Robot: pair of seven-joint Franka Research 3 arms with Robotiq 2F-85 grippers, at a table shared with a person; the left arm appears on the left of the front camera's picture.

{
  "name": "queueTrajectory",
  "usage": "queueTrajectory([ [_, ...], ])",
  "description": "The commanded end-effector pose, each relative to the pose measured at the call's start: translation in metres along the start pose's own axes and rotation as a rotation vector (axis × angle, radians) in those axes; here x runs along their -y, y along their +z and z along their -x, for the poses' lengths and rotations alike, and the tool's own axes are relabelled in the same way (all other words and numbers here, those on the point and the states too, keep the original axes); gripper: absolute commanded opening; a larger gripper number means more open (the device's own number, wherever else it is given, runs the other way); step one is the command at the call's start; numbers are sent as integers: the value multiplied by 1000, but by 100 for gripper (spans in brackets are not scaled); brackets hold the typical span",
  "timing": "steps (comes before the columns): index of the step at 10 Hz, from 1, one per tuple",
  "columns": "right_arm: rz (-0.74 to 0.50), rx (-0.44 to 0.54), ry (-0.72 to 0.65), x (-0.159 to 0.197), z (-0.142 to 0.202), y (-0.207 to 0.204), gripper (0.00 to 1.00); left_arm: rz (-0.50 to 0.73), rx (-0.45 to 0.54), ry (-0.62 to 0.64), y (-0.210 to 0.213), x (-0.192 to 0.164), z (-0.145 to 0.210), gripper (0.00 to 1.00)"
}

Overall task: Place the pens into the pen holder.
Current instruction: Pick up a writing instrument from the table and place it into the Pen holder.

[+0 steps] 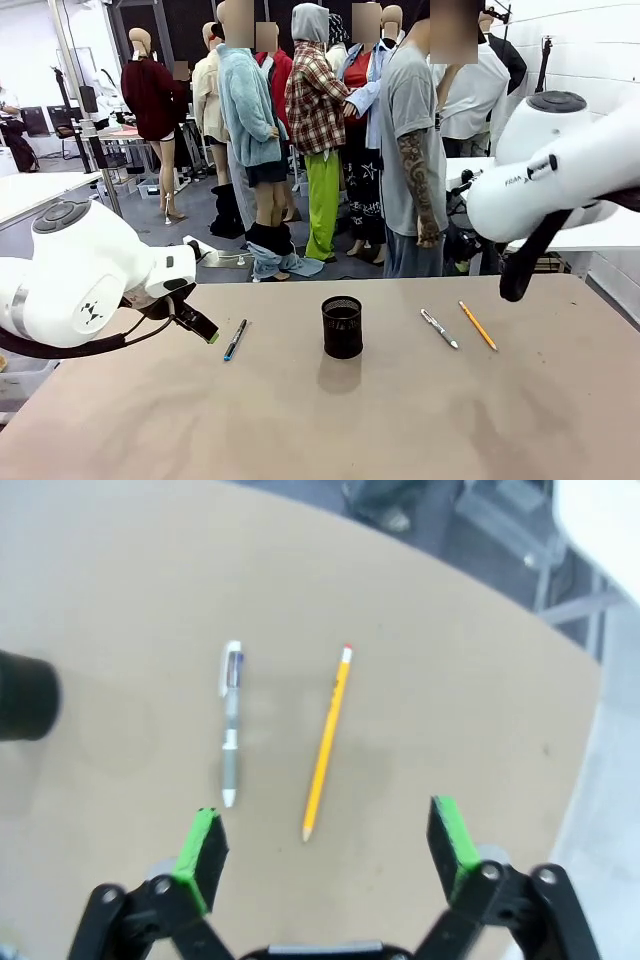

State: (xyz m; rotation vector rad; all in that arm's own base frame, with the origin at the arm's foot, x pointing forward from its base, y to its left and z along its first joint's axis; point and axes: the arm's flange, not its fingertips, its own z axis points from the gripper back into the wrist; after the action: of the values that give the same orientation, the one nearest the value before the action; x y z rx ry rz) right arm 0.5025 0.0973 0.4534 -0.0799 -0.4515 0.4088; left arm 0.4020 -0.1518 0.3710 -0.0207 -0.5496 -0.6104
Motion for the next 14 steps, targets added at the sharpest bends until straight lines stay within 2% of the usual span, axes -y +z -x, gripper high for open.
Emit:
queueTrajectory([
  [1,14,-119,-52,2,-37,-22,100,0,1,2,0,-1,0,100],
  [4,-49,-261,-99,26,-54,-72,100,0,1,2,0,-1,0,100],
  [5,-15,-177,-50,19,-34,-44,100,0,1,2,0,-1,0,100],
  [6,-15,-177,-50,19,-34,-44,100,0,1,2,0,-1,0,100],
  [7,-31,-230,-61,23,-42,-70,100,0,1,2,0,-1,0,100],
  [8,-10,-204,-33,16,-36,-67,100,0,1,2,0,-1,0,100],
  [10,-61,-310,-65,19,-39,-101,100,0,1,2,0,-1,0,100],
  [14,-102,-386,-74,16,-27,-144,100,0,1,2,0,-1,0,100],
])
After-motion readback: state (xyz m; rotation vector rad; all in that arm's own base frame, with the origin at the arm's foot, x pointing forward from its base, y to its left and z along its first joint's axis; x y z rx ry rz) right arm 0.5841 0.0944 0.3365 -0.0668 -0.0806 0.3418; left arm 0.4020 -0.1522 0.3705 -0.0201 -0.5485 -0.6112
